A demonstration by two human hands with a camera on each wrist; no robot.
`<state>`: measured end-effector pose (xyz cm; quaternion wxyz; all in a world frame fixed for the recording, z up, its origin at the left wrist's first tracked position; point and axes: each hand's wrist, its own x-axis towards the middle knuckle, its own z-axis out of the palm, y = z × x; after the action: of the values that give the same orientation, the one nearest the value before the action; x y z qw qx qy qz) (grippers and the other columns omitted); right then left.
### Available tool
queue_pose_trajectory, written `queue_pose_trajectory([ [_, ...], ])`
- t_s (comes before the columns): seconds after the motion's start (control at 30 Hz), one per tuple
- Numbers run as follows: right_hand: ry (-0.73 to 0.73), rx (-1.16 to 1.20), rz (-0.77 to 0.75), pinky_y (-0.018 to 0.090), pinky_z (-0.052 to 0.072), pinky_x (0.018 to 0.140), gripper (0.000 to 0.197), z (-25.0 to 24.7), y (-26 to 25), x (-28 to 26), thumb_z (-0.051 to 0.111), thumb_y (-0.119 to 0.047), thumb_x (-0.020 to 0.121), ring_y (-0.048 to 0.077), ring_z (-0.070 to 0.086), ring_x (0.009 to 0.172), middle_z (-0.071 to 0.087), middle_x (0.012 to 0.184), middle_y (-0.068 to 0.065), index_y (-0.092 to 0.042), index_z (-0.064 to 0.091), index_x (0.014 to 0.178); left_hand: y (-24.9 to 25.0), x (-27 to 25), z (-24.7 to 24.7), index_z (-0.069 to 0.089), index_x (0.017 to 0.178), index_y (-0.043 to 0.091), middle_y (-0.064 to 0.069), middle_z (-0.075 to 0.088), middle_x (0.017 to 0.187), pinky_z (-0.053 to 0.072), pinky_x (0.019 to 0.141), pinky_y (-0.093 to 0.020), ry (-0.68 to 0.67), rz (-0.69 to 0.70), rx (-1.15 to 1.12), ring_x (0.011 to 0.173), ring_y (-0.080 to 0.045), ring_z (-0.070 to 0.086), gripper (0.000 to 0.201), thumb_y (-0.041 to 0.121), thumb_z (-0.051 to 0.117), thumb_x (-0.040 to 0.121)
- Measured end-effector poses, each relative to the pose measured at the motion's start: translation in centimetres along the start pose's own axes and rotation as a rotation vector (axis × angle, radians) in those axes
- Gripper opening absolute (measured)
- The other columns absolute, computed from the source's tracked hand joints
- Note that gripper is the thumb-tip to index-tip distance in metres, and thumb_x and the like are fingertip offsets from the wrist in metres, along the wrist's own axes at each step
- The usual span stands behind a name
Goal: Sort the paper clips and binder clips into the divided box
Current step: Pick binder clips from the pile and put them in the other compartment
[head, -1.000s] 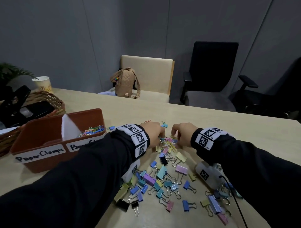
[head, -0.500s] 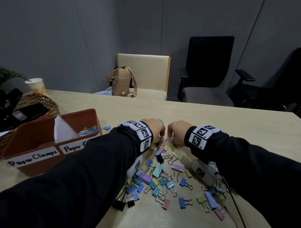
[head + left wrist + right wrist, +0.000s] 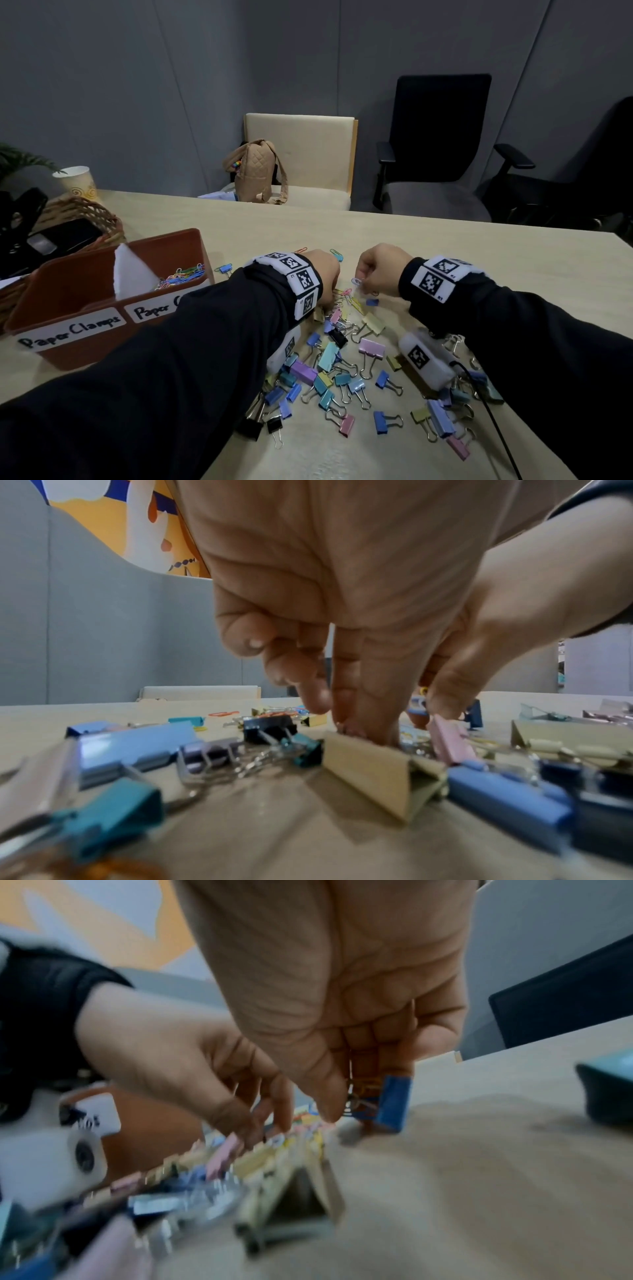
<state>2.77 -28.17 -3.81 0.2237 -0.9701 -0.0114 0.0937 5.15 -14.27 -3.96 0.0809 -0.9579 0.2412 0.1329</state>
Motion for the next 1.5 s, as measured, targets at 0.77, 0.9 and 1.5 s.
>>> queue_pose_trajectory([
  [0.77, -0.013, 0.647, 0.282, 0.018, 0.030, 0.043, 0.031, -0.6, 1.2, -0.6, 0.028, 0.004, 0.087, 0.017, 0.034, 0.046, 0.045, 0.064, 0.007, -0.012, 0.052, 0.076, 0.5, 0.1, -0.2, 0.062, 0.117, 0.019, -0.004, 0.061, 0.122, 0.043, 0.082, -0.030, 0.049, 0.023, -0.160, 0.112, -0.024, 0.056, 0.029, 0.014, 0.044, 0.094],
  [0.9, -0.010, 0.454, 0.188, 0.016, 0.026, 0.037, 0.024, -0.7, 0.6, -0.7, 0.043, -0.008, 0.091, 0.016, 0.034, 0.048, 0.045, 0.064, 0.000, -0.014, 0.064, 0.080, 0.5, 0.1, -0.6, 0.057, 0.117, 0.004, -0.014, 0.061, 0.115, 0.038, 0.072, -0.029, 0.034, -0.016, -0.217, 0.099, -0.029, 0.055, 0.029, 0.007, 0.037, 0.097],
  [1.5, -0.107, -0.364, -0.033, 0.030, 0.053, 0.076, 0.025, 1.0, -2.2, -0.9, 0.069, -0.010, 0.078, 0.024, 0.065, 0.090, 0.071, 0.097, 0.003, -0.021, 0.073, 0.100, -0.2, 0.0, -0.7, 0.071, 0.111, 0.029, 0.001, 0.067, 0.107, 0.044, 0.069, -0.026, 0.018, 0.087, -0.035, 0.094, -0.022, 0.063, 0.025, 0.025, 0.068, 0.086],
])
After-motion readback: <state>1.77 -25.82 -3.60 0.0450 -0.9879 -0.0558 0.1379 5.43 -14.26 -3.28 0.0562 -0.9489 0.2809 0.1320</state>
